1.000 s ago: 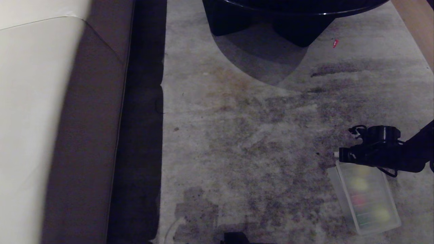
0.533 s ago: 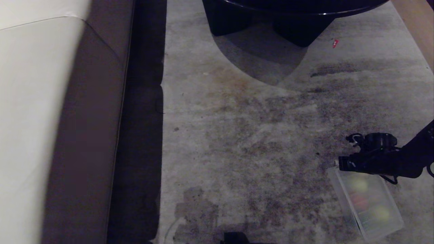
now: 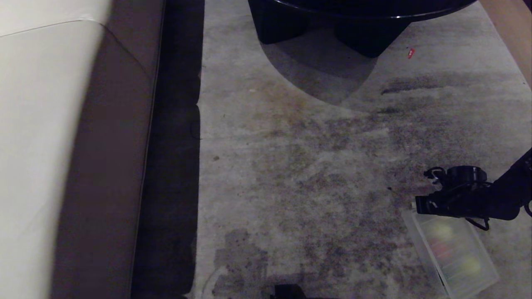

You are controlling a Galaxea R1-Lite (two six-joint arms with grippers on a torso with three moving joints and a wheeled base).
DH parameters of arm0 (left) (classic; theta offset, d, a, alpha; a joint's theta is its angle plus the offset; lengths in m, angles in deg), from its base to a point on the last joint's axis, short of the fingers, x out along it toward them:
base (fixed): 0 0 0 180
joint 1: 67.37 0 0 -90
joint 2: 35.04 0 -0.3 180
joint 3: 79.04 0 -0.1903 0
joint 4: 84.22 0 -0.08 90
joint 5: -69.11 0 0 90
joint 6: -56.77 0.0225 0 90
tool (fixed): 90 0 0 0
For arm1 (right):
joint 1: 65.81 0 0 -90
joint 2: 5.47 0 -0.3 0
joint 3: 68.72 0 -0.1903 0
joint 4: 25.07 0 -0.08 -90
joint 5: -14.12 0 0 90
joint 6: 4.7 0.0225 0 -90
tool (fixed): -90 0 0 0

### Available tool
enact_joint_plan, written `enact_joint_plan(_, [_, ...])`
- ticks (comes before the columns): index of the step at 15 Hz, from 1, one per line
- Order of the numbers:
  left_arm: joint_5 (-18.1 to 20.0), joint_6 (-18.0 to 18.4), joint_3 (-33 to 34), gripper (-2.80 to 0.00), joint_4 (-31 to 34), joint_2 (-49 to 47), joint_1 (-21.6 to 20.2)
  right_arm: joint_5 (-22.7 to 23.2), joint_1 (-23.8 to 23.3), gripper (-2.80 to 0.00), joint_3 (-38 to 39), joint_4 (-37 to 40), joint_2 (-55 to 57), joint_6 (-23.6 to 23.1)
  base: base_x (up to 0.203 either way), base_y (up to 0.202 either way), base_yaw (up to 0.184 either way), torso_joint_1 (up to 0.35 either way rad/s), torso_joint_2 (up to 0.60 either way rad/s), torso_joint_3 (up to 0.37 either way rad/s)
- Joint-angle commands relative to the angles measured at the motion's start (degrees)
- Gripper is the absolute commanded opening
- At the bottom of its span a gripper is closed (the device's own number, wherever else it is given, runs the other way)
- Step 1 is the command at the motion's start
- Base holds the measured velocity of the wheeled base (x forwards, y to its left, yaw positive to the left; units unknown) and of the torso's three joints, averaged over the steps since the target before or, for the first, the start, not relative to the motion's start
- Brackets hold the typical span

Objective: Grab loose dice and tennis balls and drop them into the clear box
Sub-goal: Close the lid

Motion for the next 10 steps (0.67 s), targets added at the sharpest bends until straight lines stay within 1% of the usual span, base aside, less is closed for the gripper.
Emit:
enact_joint_plan(1, [0.0, -0.1, 0.0, -2.8, 0.0, 0.0, 0.0, 0.8, 0.3, -2.8, 0.1, -0.1, -2.6, 1.9, 0.0, 0.0, 0.0, 0.0, 0.0, 0.0])
enact_joint_plan(3, [0.0, -0.1, 0.0, -2.8, 0.0, 0.0, 0.0, 4.3, 0.4, -2.8, 0.3, 0.1, -5.4, 3.8, 0.0, 0.0, 0.0, 0.0, 0.0, 0.0])
enact_joint_plan(5, [0.0, -0.1, 0.0, -2.8, 0.0, 0.0, 0.0, 5.3, 0.0, -2.8, 2.4, 0.3, -8.1, 4.7, 0.0, 0.0, 0.0, 0.0, 0.0, 0.0])
enact_joint_plan(8, [0.0, -0.1, 0.0, -2.8, 0.0, 0.0, 0.0, 5.0, -2.1, -2.8, 7.0, 0.7, -12.4, 4.7, 0.0, 0.0, 0.0, 0.0, 0.0, 0.0])
enact_joint_plan(9, [0.0, -0.1, 0.0, -2.8, 0.0, 0.0, 0.0, 4.2, -3.6, -2.8, 8.9, 1.2, -13.6, 4.5, 0.0, 0.0, 0.0, 0.0, 0.0, 0.0])
enact_joint_plan(10, [0.0, -0.1, 0.0, -2.8, 0.0, 0.0, 0.0, 1.7, -4.5, -2.8, 10.3, 2.0, -14.1, 3.8, 0.0, 0.0, 0.0, 0.0, 0.0, 0.0])
